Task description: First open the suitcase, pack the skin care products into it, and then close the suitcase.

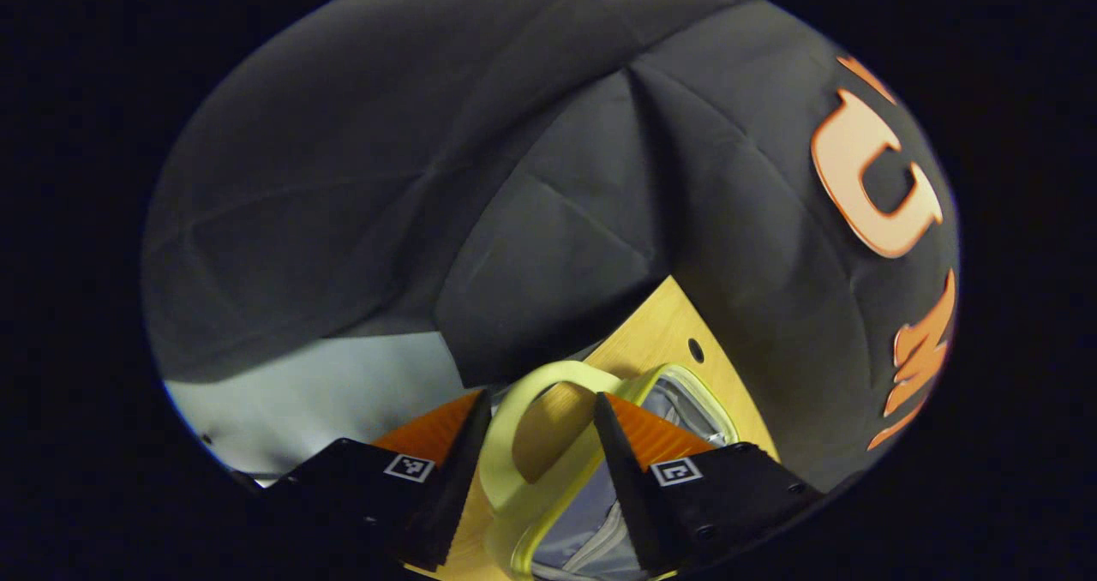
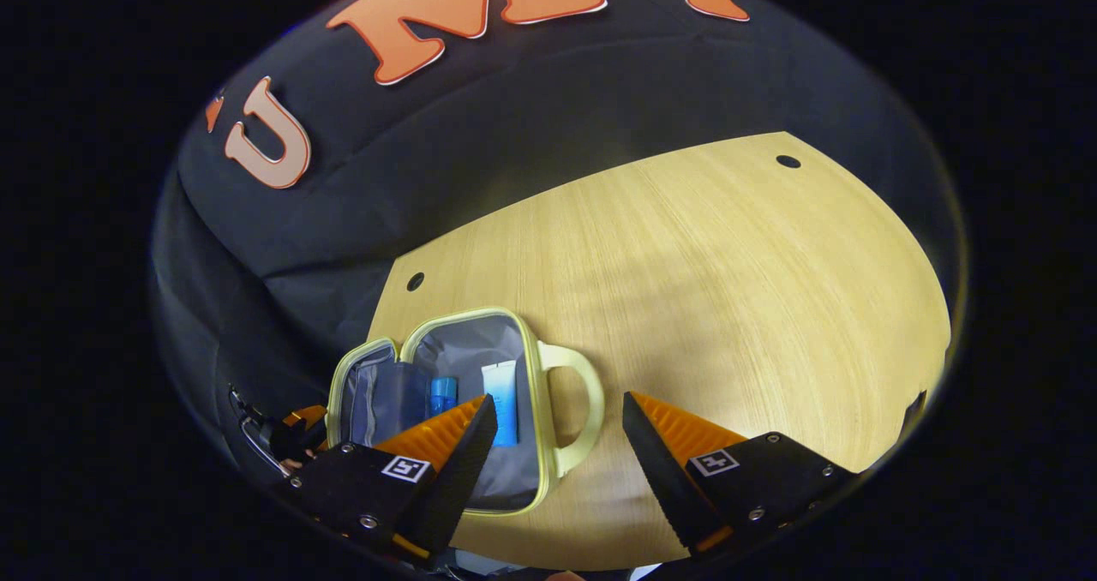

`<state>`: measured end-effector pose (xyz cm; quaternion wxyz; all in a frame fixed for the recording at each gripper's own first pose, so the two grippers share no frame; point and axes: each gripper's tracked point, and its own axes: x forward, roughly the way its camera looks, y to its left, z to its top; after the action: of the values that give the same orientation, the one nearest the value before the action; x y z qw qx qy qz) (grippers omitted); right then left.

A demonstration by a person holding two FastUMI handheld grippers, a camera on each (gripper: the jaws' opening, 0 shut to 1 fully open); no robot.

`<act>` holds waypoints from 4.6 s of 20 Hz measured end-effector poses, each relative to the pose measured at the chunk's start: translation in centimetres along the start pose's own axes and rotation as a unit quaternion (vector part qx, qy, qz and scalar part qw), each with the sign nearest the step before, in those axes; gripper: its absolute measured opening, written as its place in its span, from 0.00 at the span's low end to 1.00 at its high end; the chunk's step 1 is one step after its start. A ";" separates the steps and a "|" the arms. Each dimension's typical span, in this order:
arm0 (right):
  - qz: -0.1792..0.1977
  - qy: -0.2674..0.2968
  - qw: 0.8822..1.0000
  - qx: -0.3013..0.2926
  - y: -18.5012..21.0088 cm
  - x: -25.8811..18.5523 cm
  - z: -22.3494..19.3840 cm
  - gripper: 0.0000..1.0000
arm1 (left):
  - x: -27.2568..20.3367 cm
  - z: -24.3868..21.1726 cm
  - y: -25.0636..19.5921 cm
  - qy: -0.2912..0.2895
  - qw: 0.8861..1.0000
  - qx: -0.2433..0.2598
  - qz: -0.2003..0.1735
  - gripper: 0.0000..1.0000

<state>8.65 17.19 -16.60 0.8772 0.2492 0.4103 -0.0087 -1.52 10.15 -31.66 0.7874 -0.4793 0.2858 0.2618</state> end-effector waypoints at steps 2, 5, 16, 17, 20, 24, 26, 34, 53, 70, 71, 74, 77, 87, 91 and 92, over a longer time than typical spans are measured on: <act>-0.002 -0.007 1.000 0.002 -1.1 -0.8 0.6 0.95 | -0.5 -0.8 0.8 0.013 0.999 -0.041 0.000 0.74; -0.003 -0.010 1.000 0.004 -2.8 -1.8 1.1 0.94 | -0.3 -0.9 1.5 0.028 0.990 -0.133 -0.019 0.36; -0.019 -0.059 0.998 0.022 -8.0 -5.0 3.5 0.94 | -9.8 3.0 -7.7 -0.066 0.987 -0.041 -0.139 0.04; -0.025 -0.062 0.998 0.021 -8.4 -5.2 3.6 0.94 | -11.5 3.5 -9.6 -0.072 0.984 -0.025 -0.159 0.04; -0.036 -0.068 0.997 0.030 -9.1 -5.2 4.0 0.94 | -15.2 3.4 -14.3 -0.093 0.974 0.028 -0.205 0.04; -0.039 -0.068 0.996 0.046 -9.2 -5.1 3.9 0.94 | -18.1 2.9 -19.8 -0.098 0.960 0.064 -0.253 0.04; -0.037 -0.072 0.995 0.053 -8.6 -5.0 4.1 0.94 | -18.5 2.2 -21.8 -0.101 0.957 0.085 -0.260 0.04; -0.043 -0.075 0.994 0.068 -8.9 -5.2 3.6 0.94 | -19.8 0.0 -27.6 -0.096 0.941 0.151 -0.287 0.04; 0.007 -0.116 0.992 0.053 -15.7 -10.2 5.3 0.94 | -25.4 -19.1 -40.8 -0.060 0.888 0.337 -0.307 0.04; 0.008 -0.106 0.994 0.030 -21.1 -11.5 1.7 0.94 | -17.0 -42.7 -40.3 0.067 0.836 0.489 -0.239 0.04; 0.008 -0.104 0.994 0.028 -21.2 -11.5 1.3 0.94 | -16.6 -43.7 -39.7 0.072 0.830 0.504 -0.228 0.04; 0.010 -0.101 0.994 0.026 -21.5 -11.6 1.0 0.94 | -15.7 -46.1 -38.6 0.067 0.813 0.543 -0.199 0.09; 0.010 -0.099 0.995 0.020 -22.0 -11.8 0.8 0.94 | -15.9 -48.2 -39.3 0.079 0.814 0.538 -0.207 0.20; 0.047 -0.139 0.988 -0.050 -20.2 -12.4 3.1 0.94 | -23.6 -44.8 -44.7 -0.071 0.839 0.492 -0.220 0.84; 0.082 -0.158 0.982 -0.065 -17.9 -12.5 3.9 0.94 | -26.8 -41.8 -44.6 -0.116 0.863 0.444 -0.212 0.89; 0.087 -0.180 0.977 -0.075 -17.4 -12.9 4.8 0.95 | -27.8 -41.2 -44.4 -0.132 0.865 0.434 -0.215 0.90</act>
<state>-0.31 -2.61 -12.19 0.9501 0.2121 0.2224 0.0536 1.30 -48.86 -0.79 0.9830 -0.0996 0.1540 -0.0040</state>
